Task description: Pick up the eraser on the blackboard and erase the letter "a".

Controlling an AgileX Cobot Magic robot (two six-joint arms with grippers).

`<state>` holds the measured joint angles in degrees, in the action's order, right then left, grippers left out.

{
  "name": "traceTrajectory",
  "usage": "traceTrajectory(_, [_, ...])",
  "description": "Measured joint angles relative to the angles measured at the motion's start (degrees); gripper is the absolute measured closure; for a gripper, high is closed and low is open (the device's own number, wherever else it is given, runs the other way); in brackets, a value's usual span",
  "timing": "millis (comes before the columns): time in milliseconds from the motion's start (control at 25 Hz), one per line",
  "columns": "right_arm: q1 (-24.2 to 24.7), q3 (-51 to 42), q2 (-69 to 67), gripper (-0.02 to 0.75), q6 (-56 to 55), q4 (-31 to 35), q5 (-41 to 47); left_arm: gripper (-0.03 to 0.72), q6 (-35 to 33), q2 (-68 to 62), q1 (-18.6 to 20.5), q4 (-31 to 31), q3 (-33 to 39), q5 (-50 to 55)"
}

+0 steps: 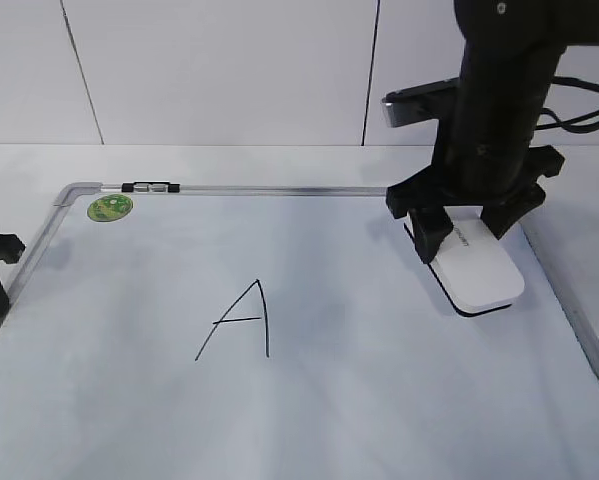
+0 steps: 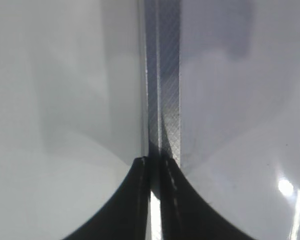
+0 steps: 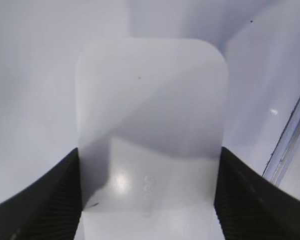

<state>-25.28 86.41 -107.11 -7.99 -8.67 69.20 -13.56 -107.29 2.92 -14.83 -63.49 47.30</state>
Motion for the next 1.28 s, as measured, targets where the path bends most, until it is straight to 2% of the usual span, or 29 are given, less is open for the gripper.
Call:
traceTrajectory(160, [1.6, 0.0, 1.8, 0.184, 0.0, 1.5, 0.6, 0.666, 0.0, 0.0, 0.0, 0.1, 0.0, 0.0])
traceTrajectory(440, [8.5, -2.5, 2.9, 0.184, 0.0, 1.5, 0.7, 0.666, 0.0, 0.0, 0.0, 0.2, 0.0, 0.0])
traceTrajectory(600, [9.3, -9.0, 5.2, 0.184, -0.1, 1.2, 0.2, 0.665, 0.0, 0.0, 0.0, 0.2, 0.0, 0.0])
traceTrajectory(800, [9.7, -15.6, 5.8, 0.184, -2.4, 0.8, -5.1, 0.664, 0.0, 0.0, 0.0, 0.2, 0.0, 0.1])
traceTrajectory(1080, [15.0, -16.4, 5.8, 0.184, -3.9, 0.3, -10.1, 0.662, 0.0, 0.0, 0.0, 0.2, 0.0, 0.1])
traceTrajectory(1280, [15.2, -16.4, 5.8, 0.184, -4.0, -0.4, -11.4, 0.659, -0.1, 0.0, 0.0, 0.2, 0.0, 0.1])
